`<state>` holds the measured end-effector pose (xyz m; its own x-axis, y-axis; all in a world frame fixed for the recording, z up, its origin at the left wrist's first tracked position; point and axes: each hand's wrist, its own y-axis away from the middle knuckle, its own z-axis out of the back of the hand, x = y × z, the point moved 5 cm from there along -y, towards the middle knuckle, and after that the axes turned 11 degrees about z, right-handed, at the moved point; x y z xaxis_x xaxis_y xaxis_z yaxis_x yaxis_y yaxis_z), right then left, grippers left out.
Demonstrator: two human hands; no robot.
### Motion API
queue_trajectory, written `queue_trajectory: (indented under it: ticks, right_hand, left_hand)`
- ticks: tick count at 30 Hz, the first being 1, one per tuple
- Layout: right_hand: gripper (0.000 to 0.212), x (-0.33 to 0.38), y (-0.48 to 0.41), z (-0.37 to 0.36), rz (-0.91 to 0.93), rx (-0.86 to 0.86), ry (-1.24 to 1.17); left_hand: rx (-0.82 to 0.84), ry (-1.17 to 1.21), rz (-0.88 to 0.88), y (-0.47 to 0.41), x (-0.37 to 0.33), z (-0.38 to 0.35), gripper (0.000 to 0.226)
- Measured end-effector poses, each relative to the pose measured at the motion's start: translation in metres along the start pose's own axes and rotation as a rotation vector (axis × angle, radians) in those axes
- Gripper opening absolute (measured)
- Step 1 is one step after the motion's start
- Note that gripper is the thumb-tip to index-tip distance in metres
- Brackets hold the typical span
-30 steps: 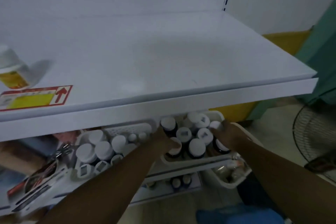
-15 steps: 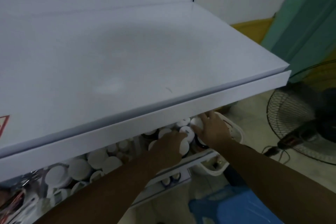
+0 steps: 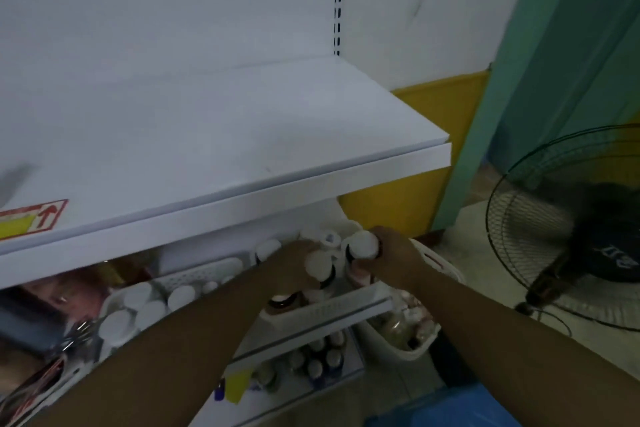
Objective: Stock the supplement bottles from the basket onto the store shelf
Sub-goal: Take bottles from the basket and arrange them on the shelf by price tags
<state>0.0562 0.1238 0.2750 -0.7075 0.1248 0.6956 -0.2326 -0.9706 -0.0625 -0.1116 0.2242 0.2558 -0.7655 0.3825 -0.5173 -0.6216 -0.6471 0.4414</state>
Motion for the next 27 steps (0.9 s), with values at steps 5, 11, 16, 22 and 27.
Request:
queue_trajectory:
  ticks: [5, 11, 16, 22, 27]
  right_hand:
    - [0.054, 0.031, 0.011, 0.028, 0.056, -0.038, -0.148]
    - [0.042, 0.079, 0.046, 0.04, 0.144, 0.005, -0.48]
    - [0.023, 0.133, 0.064, 0.022, 0.189, 0.159, -0.709]
    - [0.043, 0.23, 0.074, -0.023, 0.31, 0.424, -0.897]
    - [0.05, 0.319, 0.091, -0.051, 0.423, 0.546, -0.998]
  left_hand:
    - [-0.121, 0.193, -0.017, 0.04, -0.027, 0.033, 0.041]
    - [-0.092, 0.488, 0.034, 0.124, -0.039, 0.054, 0.033]
    - [-0.193, 0.733, 0.075, 0.204, -0.027, 0.065, 0.04]
    - [-0.366, 1.134, 0.003, 0.313, 0.001, 0.081, 0.035]
    - [-0.609, 1.248, 0.092, 0.397, 0.033, 0.103, 0.049]
